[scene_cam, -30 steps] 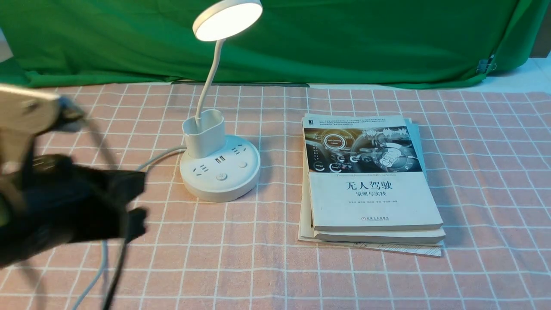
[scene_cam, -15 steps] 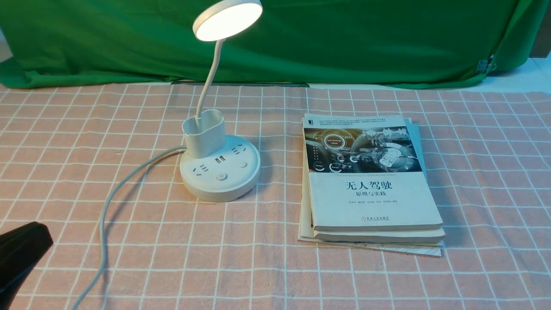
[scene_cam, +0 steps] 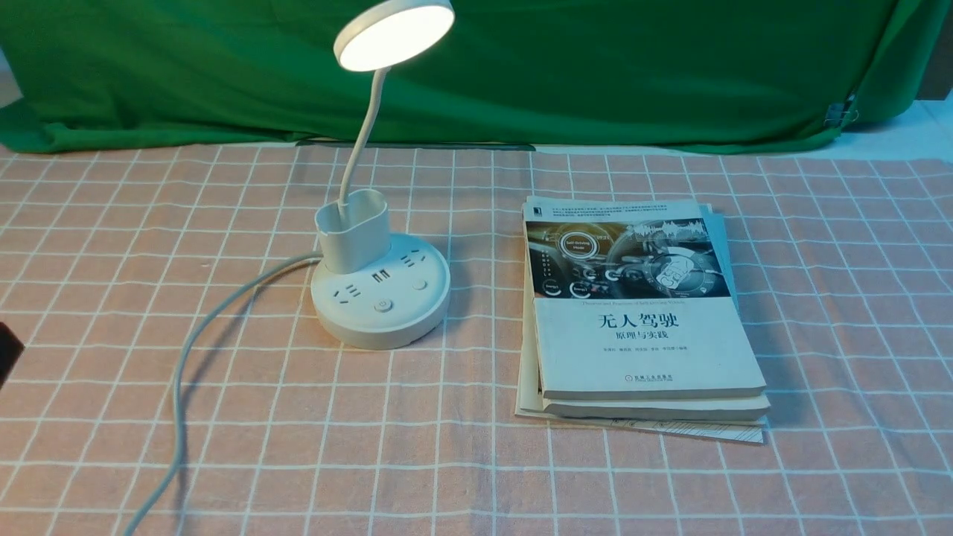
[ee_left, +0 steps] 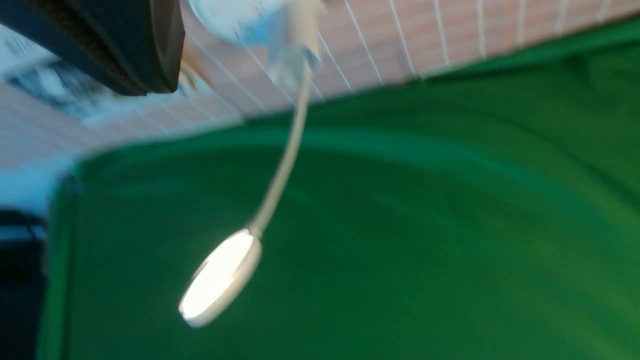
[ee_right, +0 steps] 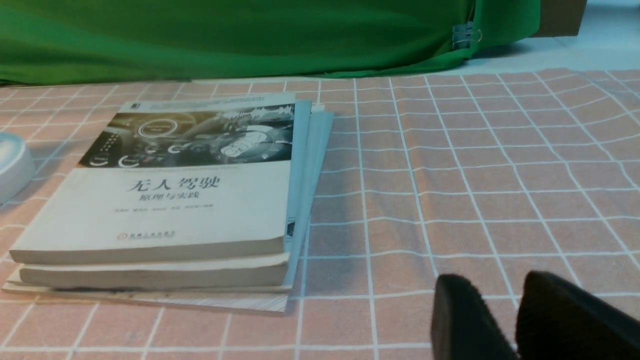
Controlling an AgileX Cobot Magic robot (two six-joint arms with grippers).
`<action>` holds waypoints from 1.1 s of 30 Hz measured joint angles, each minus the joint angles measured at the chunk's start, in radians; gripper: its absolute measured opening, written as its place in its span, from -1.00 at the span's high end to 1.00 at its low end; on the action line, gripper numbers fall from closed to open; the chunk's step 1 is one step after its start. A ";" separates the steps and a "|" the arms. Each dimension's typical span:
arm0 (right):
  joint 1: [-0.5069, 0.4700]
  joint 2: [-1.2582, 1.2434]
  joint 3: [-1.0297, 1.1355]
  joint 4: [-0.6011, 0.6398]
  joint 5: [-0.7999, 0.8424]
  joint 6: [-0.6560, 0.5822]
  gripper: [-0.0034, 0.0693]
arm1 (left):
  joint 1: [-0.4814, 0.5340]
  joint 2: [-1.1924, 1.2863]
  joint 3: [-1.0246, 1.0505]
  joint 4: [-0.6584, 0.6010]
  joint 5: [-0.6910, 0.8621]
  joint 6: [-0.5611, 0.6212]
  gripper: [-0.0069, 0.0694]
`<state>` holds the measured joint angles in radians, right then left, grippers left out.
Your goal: Turn on the table lamp on the pink coffee tablecloth with your hand.
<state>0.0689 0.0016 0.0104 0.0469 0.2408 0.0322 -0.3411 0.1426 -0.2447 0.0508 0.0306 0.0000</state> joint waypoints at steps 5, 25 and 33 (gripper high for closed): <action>0.000 0.000 0.000 0.000 0.000 0.000 0.24 | 0.178 -0.065 0.147 -0.016 -0.318 0.000 0.81; 0.000 -0.002 0.000 0.000 0.000 0.000 0.25 | 0.290 -0.145 0.253 -0.051 0.243 -0.072 0.76; 0.000 -0.003 0.000 0.000 0.000 0.000 0.25 | 0.326 -0.145 0.253 -0.082 0.238 -0.012 0.76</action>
<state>0.0689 -0.0012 0.0104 0.0469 0.2408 0.0322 -0.0150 -0.0024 0.0087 -0.0313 0.2683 -0.0125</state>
